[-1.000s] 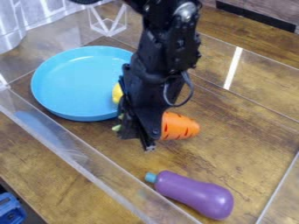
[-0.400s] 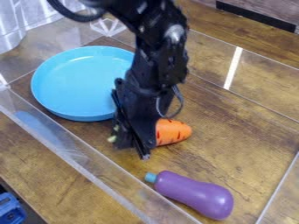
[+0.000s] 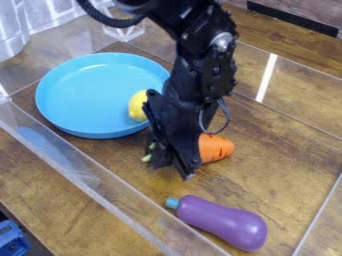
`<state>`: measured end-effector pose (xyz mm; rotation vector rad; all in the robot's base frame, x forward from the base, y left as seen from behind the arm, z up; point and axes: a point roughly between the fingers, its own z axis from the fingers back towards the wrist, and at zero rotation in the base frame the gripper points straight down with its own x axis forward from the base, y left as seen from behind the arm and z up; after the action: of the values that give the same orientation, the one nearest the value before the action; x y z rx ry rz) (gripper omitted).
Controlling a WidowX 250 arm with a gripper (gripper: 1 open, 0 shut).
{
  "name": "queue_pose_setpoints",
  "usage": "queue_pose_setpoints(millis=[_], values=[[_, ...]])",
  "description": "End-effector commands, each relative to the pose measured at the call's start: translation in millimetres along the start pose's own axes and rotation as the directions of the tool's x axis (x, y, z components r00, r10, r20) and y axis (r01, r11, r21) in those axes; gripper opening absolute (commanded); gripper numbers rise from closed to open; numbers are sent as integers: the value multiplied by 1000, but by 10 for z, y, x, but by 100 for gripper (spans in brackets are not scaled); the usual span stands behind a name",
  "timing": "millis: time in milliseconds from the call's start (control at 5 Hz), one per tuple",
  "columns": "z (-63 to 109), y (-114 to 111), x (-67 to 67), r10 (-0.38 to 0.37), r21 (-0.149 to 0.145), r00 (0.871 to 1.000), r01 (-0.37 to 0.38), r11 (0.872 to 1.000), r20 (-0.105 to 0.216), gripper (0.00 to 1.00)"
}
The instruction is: Move the carrot to the right side
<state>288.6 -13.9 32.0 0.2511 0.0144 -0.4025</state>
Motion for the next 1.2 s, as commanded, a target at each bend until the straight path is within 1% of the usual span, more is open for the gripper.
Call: queue_pose_setpoints(millis=[0, 200, 400, 600, 1000], values=[[144, 221, 90, 74, 0, 996, -74, 997, 42, 0], [160, 341, 102, 127, -17, 991, -126, 992, 39, 0], [111, 348, 133, 103, -32, 993, -102, 994, 49, 0], [68, 339, 164, 84, -59, 995, -80, 995, 63, 0], [43, 286, 202, 24, -91, 996, -17, 996, 85, 0]])
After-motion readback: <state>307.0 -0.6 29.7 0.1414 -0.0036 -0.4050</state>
